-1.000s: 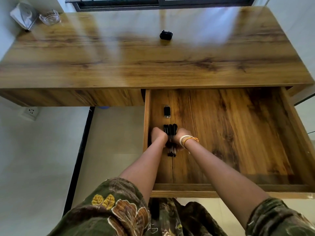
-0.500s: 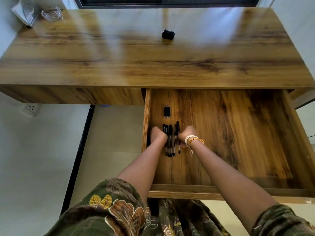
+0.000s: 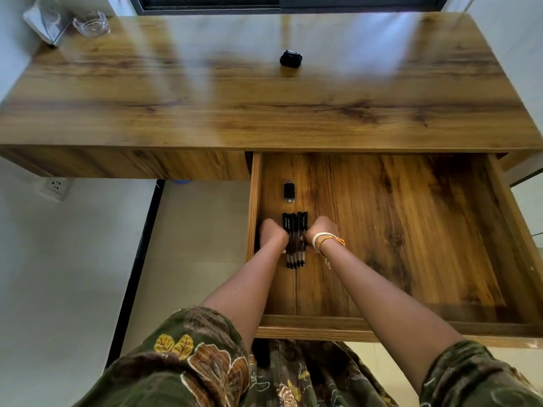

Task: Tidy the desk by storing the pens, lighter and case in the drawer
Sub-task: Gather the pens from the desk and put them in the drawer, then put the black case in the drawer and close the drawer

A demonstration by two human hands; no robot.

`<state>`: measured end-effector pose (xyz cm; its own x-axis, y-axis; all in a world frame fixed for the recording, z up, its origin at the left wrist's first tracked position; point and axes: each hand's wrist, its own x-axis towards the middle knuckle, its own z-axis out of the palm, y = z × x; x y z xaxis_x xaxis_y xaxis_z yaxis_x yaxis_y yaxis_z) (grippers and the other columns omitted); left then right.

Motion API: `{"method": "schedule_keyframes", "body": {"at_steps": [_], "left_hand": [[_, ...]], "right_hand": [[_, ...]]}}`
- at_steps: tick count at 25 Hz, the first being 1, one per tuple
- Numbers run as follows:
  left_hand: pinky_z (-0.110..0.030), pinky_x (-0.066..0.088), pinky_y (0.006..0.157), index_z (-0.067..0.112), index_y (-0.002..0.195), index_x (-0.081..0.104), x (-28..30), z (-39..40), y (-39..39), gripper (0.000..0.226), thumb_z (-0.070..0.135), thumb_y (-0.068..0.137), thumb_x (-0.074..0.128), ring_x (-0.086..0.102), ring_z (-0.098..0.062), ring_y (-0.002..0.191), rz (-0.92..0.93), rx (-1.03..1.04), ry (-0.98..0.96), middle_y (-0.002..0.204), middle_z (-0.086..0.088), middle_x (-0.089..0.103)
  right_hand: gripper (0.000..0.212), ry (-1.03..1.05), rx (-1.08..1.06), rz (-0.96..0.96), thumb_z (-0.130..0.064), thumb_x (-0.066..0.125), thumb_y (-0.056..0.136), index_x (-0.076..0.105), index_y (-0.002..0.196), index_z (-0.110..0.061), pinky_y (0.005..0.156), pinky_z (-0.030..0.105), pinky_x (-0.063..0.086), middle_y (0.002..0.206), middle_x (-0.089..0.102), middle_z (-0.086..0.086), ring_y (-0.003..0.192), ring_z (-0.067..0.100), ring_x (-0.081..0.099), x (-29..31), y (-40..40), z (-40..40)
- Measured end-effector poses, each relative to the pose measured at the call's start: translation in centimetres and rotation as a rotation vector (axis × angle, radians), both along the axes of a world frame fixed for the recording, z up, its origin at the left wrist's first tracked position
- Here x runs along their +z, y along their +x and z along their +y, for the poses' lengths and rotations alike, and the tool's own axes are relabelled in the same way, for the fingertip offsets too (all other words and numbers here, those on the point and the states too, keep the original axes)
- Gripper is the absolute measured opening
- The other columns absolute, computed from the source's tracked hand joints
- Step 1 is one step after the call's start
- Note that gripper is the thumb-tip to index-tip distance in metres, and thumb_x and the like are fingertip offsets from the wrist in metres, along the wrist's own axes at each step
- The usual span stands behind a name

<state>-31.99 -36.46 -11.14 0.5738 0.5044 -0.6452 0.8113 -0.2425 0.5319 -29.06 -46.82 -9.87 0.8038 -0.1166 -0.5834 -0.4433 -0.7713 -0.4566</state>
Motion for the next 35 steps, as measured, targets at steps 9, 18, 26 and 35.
{"method": "schedule_keyframes", "body": {"at_steps": [9,18,26,35], "left_hand": [[-0.037,0.057,0.079,0.013,0.096,0.059,5.3,0.9,1.8,0.009,0.012,0.088,0.065,0.061,-0.021,0.088,-0.191,-0.250,0.148,0.095,-0.004,0.060],[-0.025,0.046,0.065,0.008,0.101,0.065,12.2,10.1,5.4,0.013,0.016,0.094,0.057,0.060,-0.016,0.081,-0.582,-0.455,0.506,0.100,-0.008,0.066],[-0.044,0.047,0.095,0.008,0.123,0.058,11.2,23.9,8.6,0.034,0.026,0.094,0.054,0.059,-0.031,0.111,-0.492,-0.525,0.680,0.124,-0.013,0.060],[-0.064,0.018,0.112,0.017,0.142,0.043,11.5,34.5,12.0,0.050,0.038,0.097,0.045,0.035,-0.027,0.140,-0.439,-0.642,0.691,0.149,-0.010,0.040]], "right_hand": [[0.013,-0.022,0.093,-0.102,-0.019,0.063,0.088,0.056,0.081,-0.010,0.075,0.040,0.059,0.088,0.066,0.011,0.080,0.028,0.067,4.2,2.0,0.1],[0.018,-0.082,0.285,-0.497,-0.019,0.058,0.086,0.068,0.092,-0.005,0.072,0.035,0.055,0.090,0.068,0.012,0.086,0.028,0.065,9.8,6.7,7.3],[0.035,-0.193,0.447,-0.669,-0.033,0.057,0.087,0.060,0.114,-0.010,0.090,0.041,0.047,0.118,0.057,0.013,0.111,0.030,0.053,9.1,8.2,19.6],[0.036,-0.233,0.254,-0.692,-0.032,0.058,0.087,0.059,0.116,-0.010,0.095,0.044,0.044,0.118,0.059,0.014,0.112,0.031,0.054,8.5,11.5,28.5]]}}
